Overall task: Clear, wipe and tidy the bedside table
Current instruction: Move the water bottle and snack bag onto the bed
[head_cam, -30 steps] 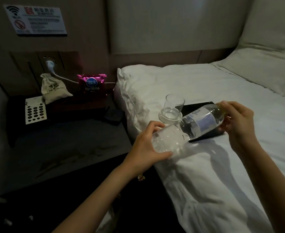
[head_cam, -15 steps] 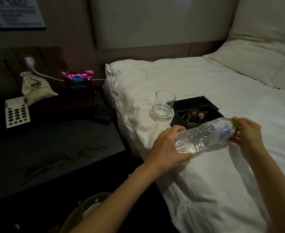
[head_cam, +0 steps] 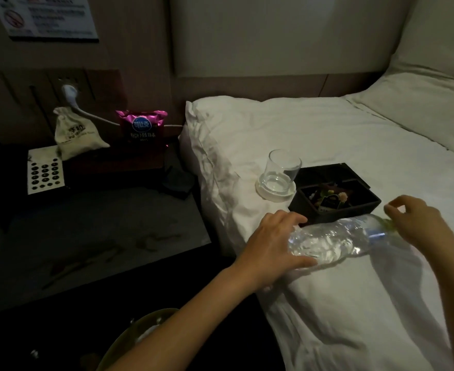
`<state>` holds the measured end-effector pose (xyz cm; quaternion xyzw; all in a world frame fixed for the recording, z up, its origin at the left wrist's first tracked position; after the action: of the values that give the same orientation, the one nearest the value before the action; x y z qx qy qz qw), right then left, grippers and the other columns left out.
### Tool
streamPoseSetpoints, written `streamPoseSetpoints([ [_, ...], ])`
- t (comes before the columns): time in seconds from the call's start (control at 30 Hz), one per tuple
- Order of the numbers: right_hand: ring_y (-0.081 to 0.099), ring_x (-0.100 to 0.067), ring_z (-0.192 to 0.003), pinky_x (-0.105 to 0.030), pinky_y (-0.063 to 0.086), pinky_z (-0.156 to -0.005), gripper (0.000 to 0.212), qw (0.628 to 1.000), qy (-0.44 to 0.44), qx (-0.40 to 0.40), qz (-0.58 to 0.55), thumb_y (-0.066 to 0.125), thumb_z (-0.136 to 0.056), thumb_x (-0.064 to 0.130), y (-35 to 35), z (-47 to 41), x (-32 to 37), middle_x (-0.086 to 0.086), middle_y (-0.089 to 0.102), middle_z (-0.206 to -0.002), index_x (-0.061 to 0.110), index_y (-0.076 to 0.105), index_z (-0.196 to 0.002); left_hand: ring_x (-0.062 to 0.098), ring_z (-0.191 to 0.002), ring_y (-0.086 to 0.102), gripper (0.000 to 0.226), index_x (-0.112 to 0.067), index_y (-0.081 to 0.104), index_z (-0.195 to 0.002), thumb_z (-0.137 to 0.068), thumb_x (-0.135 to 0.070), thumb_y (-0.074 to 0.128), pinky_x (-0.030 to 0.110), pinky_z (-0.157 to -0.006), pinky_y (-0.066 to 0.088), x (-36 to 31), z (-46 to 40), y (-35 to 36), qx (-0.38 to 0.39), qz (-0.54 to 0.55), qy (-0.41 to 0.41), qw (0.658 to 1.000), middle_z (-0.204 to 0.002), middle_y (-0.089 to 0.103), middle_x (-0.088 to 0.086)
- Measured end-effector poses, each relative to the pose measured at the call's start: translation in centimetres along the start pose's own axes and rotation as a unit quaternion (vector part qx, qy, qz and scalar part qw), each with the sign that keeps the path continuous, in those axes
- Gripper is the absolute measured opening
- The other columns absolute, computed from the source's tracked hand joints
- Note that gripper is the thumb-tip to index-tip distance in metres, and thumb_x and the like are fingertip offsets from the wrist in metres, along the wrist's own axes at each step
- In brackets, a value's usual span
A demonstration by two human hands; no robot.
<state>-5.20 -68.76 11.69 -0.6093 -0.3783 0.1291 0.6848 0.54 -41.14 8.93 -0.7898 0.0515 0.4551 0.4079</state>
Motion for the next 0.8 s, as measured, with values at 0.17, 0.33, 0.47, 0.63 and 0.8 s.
streamPoseSetpoints([
  [0.17, 0.063, -0.036, -0.089, -0.049, 0.053, -0.078, 0.02, 0.983, -0.137, -0.111, -0.058, 0.05, -0.096, 0.033, -4.0, 1.8, 10.3, -0.015, 0.07, -0.105, 0.022, 0.06, -0.109, 0.008, -0.104, 0.055, 0.046, -0.02, 0.059, -0.121, -0.079, -0.024, 0.078, 0.016, -0.082, 0.043, 3.0, 0.9, -6.6, -0.074, 0.045, -0.007, 0.996, -0.112, 0.062, -0.005],
  [0.33, 0.064, -0.027, -0.091, -0.05, 0.054, -0.083, 0.018, 0.943, -0.285, -0.091, -0.148, 0.056, -0.095, 0.029, -2.8, 4.3, 23.4, -0.01, 0.07, -0.1, 0.021, 0.063, -0.109, 0.006, -0.09, 0.064, 0.032, -0.015, 0.066, -0.108, -0.079, -0.01, 0.077, 0.017, -0.067, 0.046, 9.2, 2.4, -16.8, -0.193, 0.071, -0.068, 0.976, -0.098, 0.07, -0.002],
  [0.47, 0.064, -0.024, -0.09, -0.044, 0.053, -0.085, 0.018, 0.915, -0.361, -0.044, -0.175, 0.063, -0.091, 0.023, 2.2, 4.8, 33.3, -0.008, 0.068, -0.097, 0.016, 0.065, -0.107, 0.006, -0.086, 0.064, 0.03, -0.013, 0.066, -0.108, -0.081, -0.006, 0.074, 0.006, -0.067, 0.042, 14.9, 3.3, -24.4, -0.25, 0.024, -0.121, 0.96, -0.096, 0.071, 0.001],
  [0.63, 0.064, -0.027, -0.094, -0.045, 0.052, -0.086, 0.024, 0.902, -0.394, 0.07, -0.16, 0.066, -0.089, 0.02, 10.8, 3.5, 43.2, -0.011, 0.067, -0.105, 0.013, 0.063, -0.113, 0.018, -0.091, 0.063, 0.036, -0.013, 0.06, -0.116, -0.083, -0.011, 0.074, 0.026, -0.081, 0.051, 22.4, 2.7, -32.3, -0.292, -0.046, -0.18, 0.938, -0.102, 0.067, 0.005],
  [0.8, 0.061, -0.025, -0.095, -0.026, 0.047, -0.071, 0.04, 0.894, -0.383, 0.161, -0.167, 0.066, -0.086, 0.01, 17.8, 0.6, 49.9, -0.016, 0.065, -0.113, 0.006, 0.054, -0.123, 0.019, -0.099, 0.056, 0.06, -0.01, 0.041, -0.139, -0.087, -0.021, 0.071, 0.03, -0.082, 0.046, 29.3, -0.7, -36.3, -0.265, -0.069, -0.246, 0.93, -0.125, 0.055, 0.013],
])
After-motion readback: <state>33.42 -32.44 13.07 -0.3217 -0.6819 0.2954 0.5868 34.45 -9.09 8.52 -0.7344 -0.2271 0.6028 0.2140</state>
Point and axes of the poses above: each hand's wrist, its own z-axis away from the middle knuckle, its own y-axis out of the palm, x = y × z, the point moved 9 cm from there along -z, towards the middle knuckle
